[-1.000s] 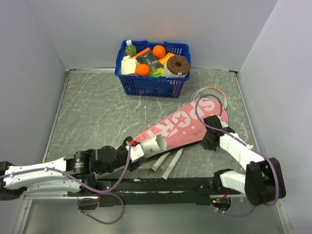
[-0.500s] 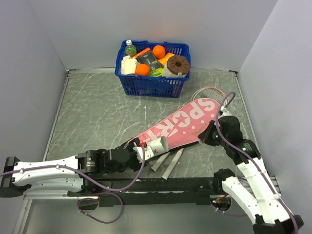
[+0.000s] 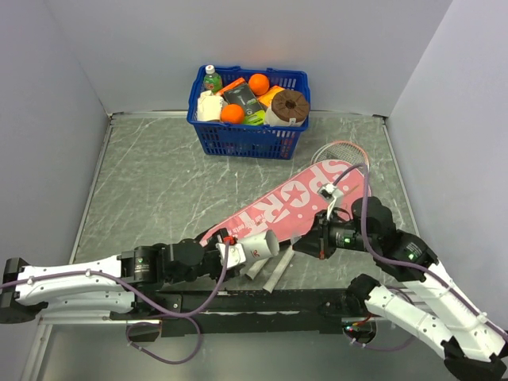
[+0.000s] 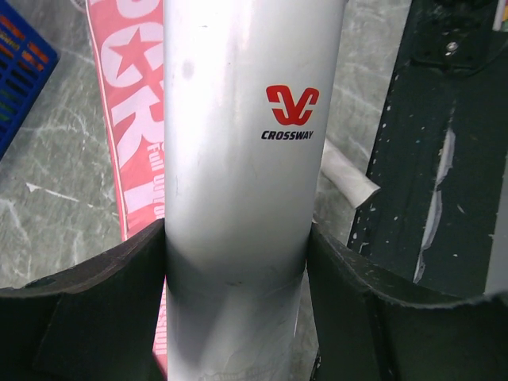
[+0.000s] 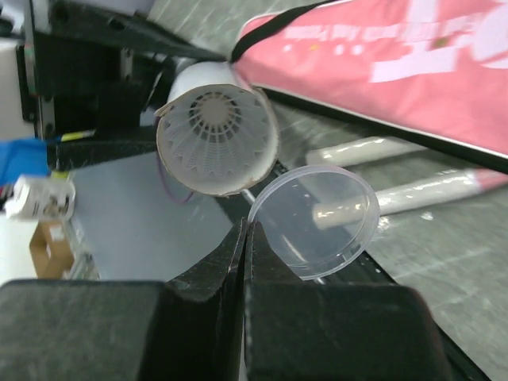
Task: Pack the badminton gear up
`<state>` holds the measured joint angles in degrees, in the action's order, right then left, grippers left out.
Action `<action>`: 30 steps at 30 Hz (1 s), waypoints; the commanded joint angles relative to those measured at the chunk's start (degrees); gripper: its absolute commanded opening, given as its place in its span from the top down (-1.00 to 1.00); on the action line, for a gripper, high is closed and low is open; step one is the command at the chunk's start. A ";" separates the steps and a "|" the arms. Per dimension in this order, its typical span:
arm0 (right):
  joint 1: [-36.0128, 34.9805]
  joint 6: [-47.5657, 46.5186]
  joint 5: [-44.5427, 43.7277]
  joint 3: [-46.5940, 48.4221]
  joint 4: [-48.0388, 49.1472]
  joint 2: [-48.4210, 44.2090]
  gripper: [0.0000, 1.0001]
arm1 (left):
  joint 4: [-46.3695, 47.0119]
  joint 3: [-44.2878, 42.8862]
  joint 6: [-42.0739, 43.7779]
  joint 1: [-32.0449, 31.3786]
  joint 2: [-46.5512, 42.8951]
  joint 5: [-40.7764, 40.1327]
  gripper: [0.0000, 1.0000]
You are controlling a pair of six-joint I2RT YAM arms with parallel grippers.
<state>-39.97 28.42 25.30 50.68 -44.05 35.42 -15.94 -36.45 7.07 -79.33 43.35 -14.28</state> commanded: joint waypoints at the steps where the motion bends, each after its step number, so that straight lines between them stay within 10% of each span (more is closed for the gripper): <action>1: -3.10 -1.53 1.69 1.62 6.07 2.28 1.00 | 4.87 0.15 0.49 -0.21 -2.22 3.73 0.98; 30: -14.26 -1.97 2.91 4.35 16.63 12.04 1.00 | 3.46 0.85 1.10 -0.30 -4.77 3.56 0.98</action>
<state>-52.60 27.11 28.10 52.95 -29.98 46.83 -17.47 -35.42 7.92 -79.33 40.12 -10.52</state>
